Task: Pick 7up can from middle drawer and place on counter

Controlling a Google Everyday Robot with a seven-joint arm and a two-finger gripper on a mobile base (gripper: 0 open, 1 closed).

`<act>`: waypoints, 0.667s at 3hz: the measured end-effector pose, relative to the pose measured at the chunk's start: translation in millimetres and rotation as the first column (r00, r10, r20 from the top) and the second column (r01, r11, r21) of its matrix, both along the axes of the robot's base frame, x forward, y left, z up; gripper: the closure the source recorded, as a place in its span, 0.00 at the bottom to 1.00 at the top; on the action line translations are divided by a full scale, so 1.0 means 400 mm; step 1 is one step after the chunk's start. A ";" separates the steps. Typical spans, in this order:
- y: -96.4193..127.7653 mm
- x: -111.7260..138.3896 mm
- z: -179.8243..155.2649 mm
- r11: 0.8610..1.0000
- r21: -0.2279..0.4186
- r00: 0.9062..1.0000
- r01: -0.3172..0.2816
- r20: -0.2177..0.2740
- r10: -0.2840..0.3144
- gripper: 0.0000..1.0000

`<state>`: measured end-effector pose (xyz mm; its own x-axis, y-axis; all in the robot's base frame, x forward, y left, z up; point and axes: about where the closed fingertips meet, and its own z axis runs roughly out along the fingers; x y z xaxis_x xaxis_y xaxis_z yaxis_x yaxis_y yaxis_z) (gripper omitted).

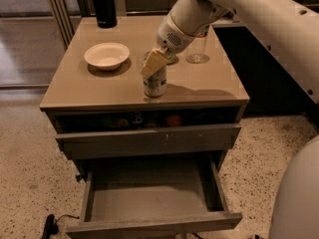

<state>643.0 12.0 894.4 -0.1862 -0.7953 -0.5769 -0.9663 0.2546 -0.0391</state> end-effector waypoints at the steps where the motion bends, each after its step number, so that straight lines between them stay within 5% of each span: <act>1: 0.003 0.000 -0.003 1.000 0.000 1.000 -0.002 -0.002 0.002 0.00; 2: 0.003 0.000 -0.003 1.000 0.000 1.000 -0.002 -0.002 0.002 0.00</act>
Offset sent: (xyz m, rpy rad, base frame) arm 0.0000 0.0000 0.0000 0.0000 0.0000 0.0000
